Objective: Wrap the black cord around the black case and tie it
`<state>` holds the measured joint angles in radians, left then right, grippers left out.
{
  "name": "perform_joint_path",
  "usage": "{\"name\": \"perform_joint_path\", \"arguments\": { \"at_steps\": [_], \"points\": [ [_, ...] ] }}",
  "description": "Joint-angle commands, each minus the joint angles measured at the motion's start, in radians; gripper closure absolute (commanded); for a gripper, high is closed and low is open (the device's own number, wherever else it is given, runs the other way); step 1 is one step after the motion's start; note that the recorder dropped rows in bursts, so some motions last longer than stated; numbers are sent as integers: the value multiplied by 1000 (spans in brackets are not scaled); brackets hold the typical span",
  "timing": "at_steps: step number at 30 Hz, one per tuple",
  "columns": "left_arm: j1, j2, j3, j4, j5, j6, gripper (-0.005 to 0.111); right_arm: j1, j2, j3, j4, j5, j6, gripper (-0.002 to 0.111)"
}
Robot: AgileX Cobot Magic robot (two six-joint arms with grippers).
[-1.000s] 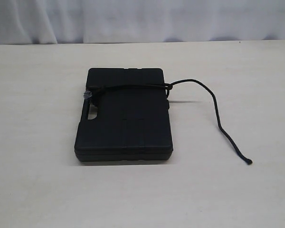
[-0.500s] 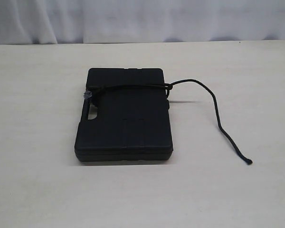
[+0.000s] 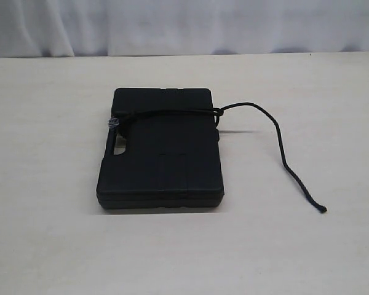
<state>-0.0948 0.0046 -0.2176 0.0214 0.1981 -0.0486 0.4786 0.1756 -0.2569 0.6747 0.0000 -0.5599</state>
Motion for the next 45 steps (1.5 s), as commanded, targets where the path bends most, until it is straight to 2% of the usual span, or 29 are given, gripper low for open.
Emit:
{"name": "perform_joint_path", "arguments": {
  "at_steps": [1,6,20,29,35,45],
  "points": [
    [2,-5,87,27,-35,60,107,2,-4,2,-2,-13,0,104],
    [2,-5,148,27,-47,104,107,2,-4,2,-2,-13,0,104],
    [15,-5,218,27,-69,130,107,2,-4,2,-2,-13,0,104],
    [15,-5,218,27,31,132,107,2,-4,2,-2,-13,0,104],
    [15,-5,218,15,109,210,107,2,-4,2,-2,-15,0,104],
    [15,-5,218,-8,111,156,107,2,-4,2,-2,-15,0,104]
  ]
}}
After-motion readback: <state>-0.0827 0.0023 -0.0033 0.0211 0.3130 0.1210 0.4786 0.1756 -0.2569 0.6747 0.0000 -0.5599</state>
